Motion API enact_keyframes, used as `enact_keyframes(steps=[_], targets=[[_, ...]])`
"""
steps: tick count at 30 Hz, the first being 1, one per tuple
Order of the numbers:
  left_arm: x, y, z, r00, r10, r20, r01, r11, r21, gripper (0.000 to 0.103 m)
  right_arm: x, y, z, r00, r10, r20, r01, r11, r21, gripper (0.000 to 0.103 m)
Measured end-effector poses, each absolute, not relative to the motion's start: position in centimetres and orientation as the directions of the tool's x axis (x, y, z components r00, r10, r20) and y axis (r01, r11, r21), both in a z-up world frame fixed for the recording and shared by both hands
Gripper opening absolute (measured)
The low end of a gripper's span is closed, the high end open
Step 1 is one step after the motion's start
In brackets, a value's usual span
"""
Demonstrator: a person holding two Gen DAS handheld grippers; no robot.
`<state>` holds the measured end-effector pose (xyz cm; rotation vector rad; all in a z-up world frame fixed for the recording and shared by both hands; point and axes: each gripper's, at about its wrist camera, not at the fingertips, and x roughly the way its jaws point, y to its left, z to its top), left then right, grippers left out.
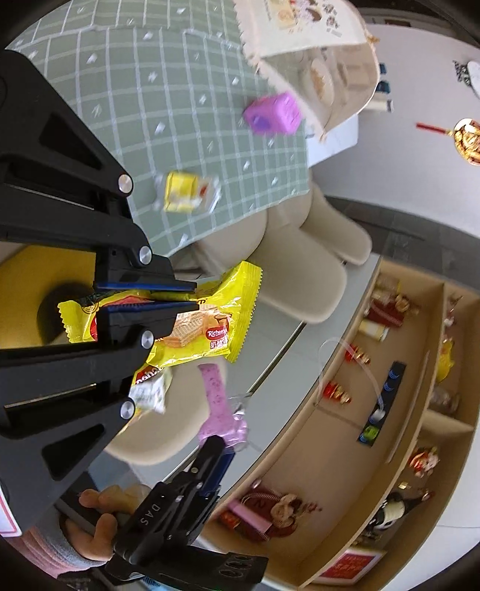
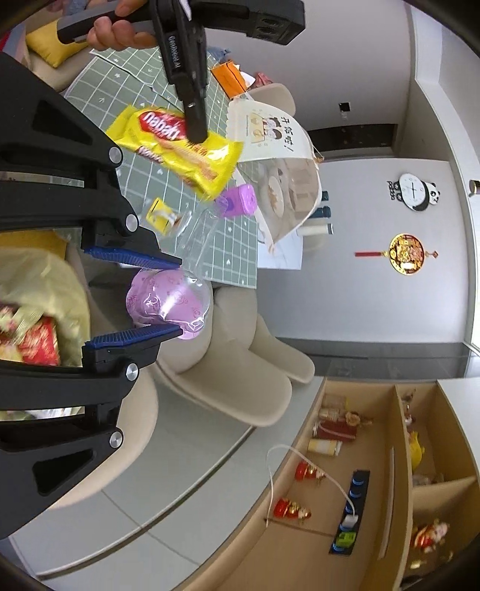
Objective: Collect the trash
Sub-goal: 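Carry the spoon and wafer wrapper over the trash bag and release them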
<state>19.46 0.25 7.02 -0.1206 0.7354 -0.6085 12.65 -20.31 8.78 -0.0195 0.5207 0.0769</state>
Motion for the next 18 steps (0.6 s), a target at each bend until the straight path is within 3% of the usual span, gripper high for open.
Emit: enact_keyframes(steps=[11, 18], targets=[[16.2, -10.0, 3.6, 0.434, -0.644, -0.630, 0.550, 0.743, -0.381, 0.005, 8.2, -29.4, 6.6, 0.859, -0.014, -0.511, 0.049, 0.997, 0.056, 0.030], [15.0, -16.4, -0.1, 0.409, -0.600, -0.688, 0.552, 0.763, -0.337, 0.005, 6.8, -34.5, 4.6, 0.850, -0.020, -0.526, 0.076, 0.993, 0.086, 0.030]])
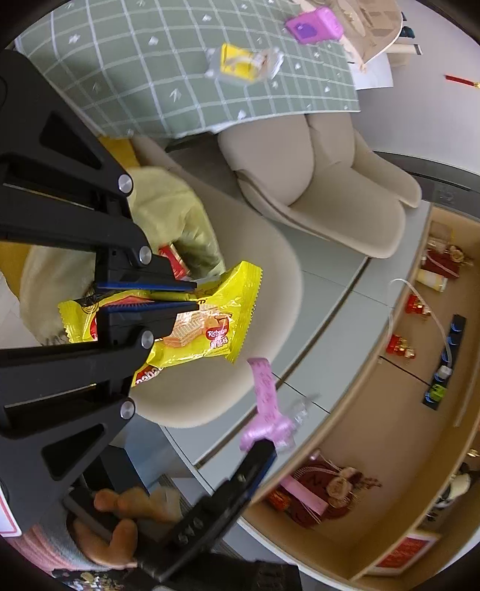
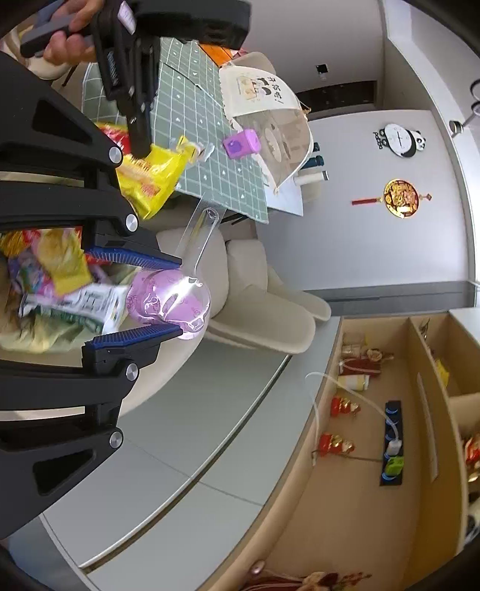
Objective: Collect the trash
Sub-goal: 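Carry the spoon and wafer wrapper over the trash bag and release them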
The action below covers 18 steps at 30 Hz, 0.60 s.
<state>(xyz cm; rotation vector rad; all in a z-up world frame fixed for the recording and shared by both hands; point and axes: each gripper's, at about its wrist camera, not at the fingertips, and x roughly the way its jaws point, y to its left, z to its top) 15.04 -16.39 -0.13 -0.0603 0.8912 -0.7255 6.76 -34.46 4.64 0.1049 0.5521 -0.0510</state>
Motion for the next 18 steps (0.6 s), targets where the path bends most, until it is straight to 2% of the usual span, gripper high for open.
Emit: enact_keyframes(steps=[5, 12, 18], targets=[[14.2, -20.8, -3.8, 0.407, -0.482, -0.776, 0.555, 0.805, -0.210, 0.005, 6.9, -37.3, 2.5, 0.827, 0.026, -0.561, 0.067, 0.987, 0.144, 0.030], [14.2, -23.6, -7.1, 0.395, -0.365, -0.843, 0.567, 0.819, -0.089, 0.005, 6.6, -38.8, 0.8, 0.818, 0.053, -0.573, 0.061, 0.982, 0.178, 0.030], [14.4, -24.7, -8.2, 0.376, -0.344, -0.861, 0.582, 0.810, -0.070, 0.005, 6.5, -40.0, -0.3, 0.809, 0.052, -0.585, 0.077, 0.978, 0.192, 0.030]])
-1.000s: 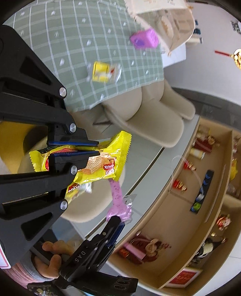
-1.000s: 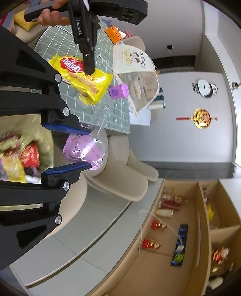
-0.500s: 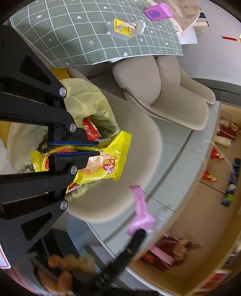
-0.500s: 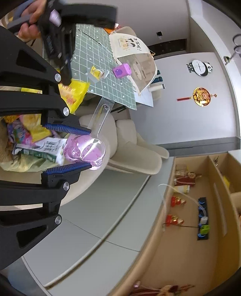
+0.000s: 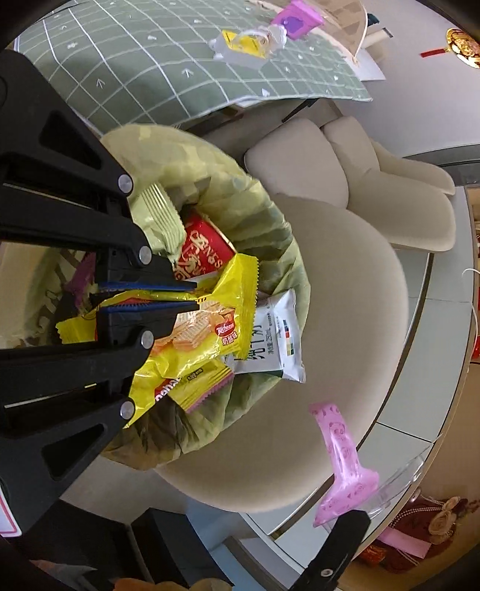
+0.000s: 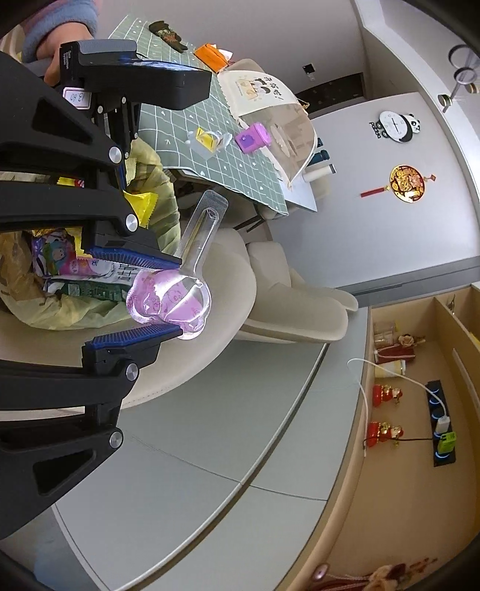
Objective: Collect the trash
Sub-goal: 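Carry the spoon and wafer wrapper over the trash bag and release them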
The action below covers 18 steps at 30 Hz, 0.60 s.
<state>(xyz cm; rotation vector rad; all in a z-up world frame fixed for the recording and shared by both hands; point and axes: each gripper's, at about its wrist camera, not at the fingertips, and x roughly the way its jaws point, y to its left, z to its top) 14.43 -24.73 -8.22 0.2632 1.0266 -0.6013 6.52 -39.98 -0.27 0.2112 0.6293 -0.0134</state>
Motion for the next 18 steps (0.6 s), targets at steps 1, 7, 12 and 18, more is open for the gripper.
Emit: enact_keyframes(steps=[1, 7, 12, 18], targets=[[14.5, -24.9, -8.2, 0.363, -0.363, -0.858, 0.591, 0.802, -0.089, 0.006, 6.6, -40.2, -0.4, 0.807, 0.051, -0.588, 0.078, 0.978, 0.192, 0.030], [14.2, -23.7, -6.3, 0.353, -0.435, -0.829, 0.578, 0.798, -0.173, 0.027, 6.8, -39.9, -1.0, 0.803, 0.083, -0.590, 0.065, 0.972, 0.226, 0.030], [13.2, -19.1, -3.3, 0.433, -0.460, -0.775, 0.484, 0.844, -0.230, 0.033, 8.5, -36.4, -3.1, 0.760, 0.172, -0.626, -0.025, 0.971, 0.236, 0.030], [12.5, -12.3, -2.1, 0.516, -0.386, -0.765, 0.300, 0.918, -0.260, 0.046, 11.4, -31.0, -9.0, 0.633, 0.217, -0.743, -0.122, 0.976, 0.181, 0.030]])
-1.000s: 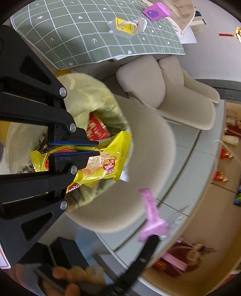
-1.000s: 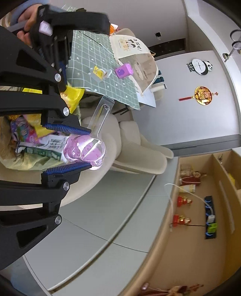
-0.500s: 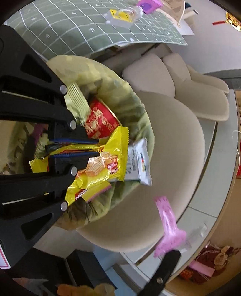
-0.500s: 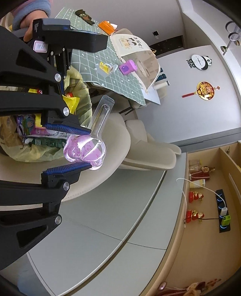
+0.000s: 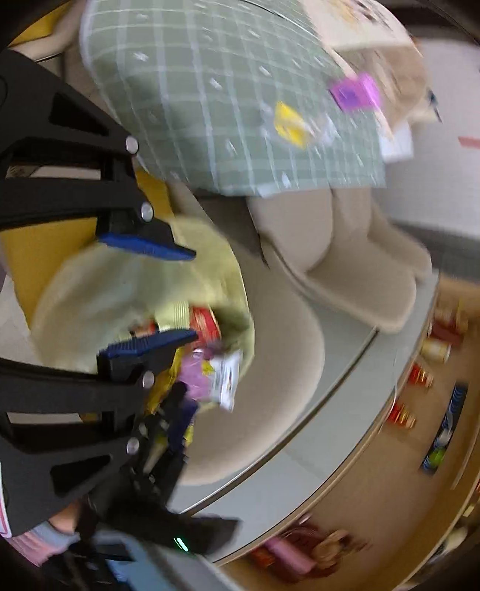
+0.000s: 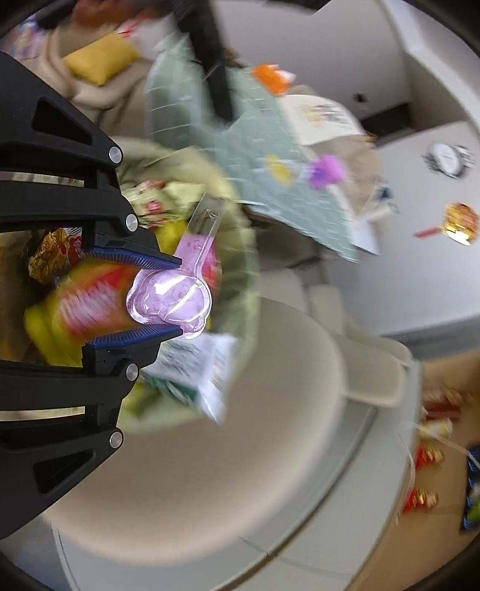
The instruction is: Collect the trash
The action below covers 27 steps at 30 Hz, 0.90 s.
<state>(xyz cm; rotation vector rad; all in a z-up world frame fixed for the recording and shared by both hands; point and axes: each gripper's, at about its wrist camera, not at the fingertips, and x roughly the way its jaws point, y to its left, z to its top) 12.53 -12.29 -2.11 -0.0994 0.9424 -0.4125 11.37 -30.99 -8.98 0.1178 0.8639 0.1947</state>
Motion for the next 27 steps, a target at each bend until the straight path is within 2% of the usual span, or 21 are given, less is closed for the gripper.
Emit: enact_keyframes(steps=[6, 7, 9, 12, 15, 20, 27], targets=[[11.3, -6.8, -2.7, 0.520, -0.356, -0.777, 0.173, 0.934, -0.312, 0.049, 12.7, -29.9, -12.2, 0.547, 0.221, -0.808, -0.135, 0.975, 0.176, 0.030], [10.7, -6.2, -2.6, 0.537, -0.347, -0.769, 0.165, 0.937, -0.307, 0.051, 12.9, -29.9, -12.7, 0.520, 0.219, -0.826, -0.134, 0.976, 0.174, 0.030], [10.0, -5.5, -2.2, 0.564, -0.336, -0.754, 0.157, 0.940, -0.302, 0.062, 13.0, -29.8, -13.0, 0.500, 0.215, -0.839, -0.141, 0.976, 0.166, 0.030], [8.5, -4.8, -1.3, 0.617, -0.308, -0.724, 0.142, 0.949, -0.282, 0.068, 12.3, -29.9, -11.7, 0.528, 0.220, -0.820, -0.140, 0.975, 0.172, 0.031], [6.5, -4.3, 0.0, 0.682, -0.254, -0.686, 0.143, 0.966, -0.216, 0.070, 11.0, -30.2, -10.1, 0.571, 0.219, -0.791, -0.123, 0.976, 0.181, 0.048], [1.7, -2.8, 1.8, 0.757, -0.193, -0.624, 0.143, 0.981, -0.130, 0.070, 6.7, -29.6, -6.6, 0.667, 0.172, -0.725, -0.120, 0.985, 0.122, 0.048], [-5.7, -2.2, 2.0, 0.777, -0.094, -0.623, 0.091, 0.995, -0.038, 0.070, -0.9, -26.2, -1.5, 0.724, 0.277, -0.631, -0.187, 0.960, 0.207, 0.048]])
